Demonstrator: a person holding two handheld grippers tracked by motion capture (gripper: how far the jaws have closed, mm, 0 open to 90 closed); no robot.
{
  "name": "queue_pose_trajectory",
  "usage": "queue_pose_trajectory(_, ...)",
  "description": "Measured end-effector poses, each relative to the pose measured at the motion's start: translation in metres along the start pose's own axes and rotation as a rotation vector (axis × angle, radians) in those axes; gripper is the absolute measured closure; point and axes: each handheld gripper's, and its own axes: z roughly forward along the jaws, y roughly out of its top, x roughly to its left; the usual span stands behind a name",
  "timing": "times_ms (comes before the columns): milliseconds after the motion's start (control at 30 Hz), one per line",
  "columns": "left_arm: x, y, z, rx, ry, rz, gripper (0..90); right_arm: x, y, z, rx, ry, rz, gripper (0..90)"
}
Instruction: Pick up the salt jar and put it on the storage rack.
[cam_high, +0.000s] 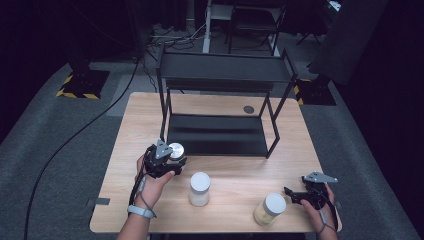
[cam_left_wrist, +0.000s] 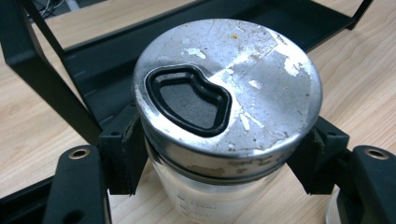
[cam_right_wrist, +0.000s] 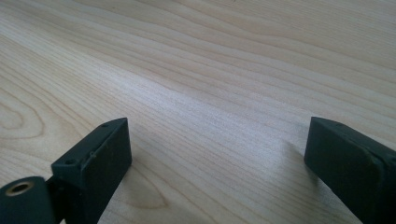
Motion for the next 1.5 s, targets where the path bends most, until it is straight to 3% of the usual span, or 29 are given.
queue_pose_trajectory(667,0.008,0.040,0.002,-0.027,-0.007,0.026,29.6,0.000,0.000,0.000,0.000,0.000,0.000,7.4)
queue_pose_trajectory(800,0.013,0.044,0.008,-0.040,-0.019,0.014,29.6,0.000,0.000,0.000,0.000,0.000,0.000,7.4)
queue_pose_trajectory(1067,0.011,0.050,0.024,-0.055,0.016,0.037,29.6,0.000,0.000,0.000,0.000,0.000,0.000,7.4)
queue_pose_trajectory(1200,0.015,0.048,0.034,-0.065,0.019,0.017,29.6,0.000,0.000,0.000,0.000,0.000,-0.001,7.4)
queue_pose_trajectory(1500,0.017,0.050,0.058,-0.041,0.021,0.018,29.6,0.000,0.000,0.000,0.000,0.004,-0.005,7.4)
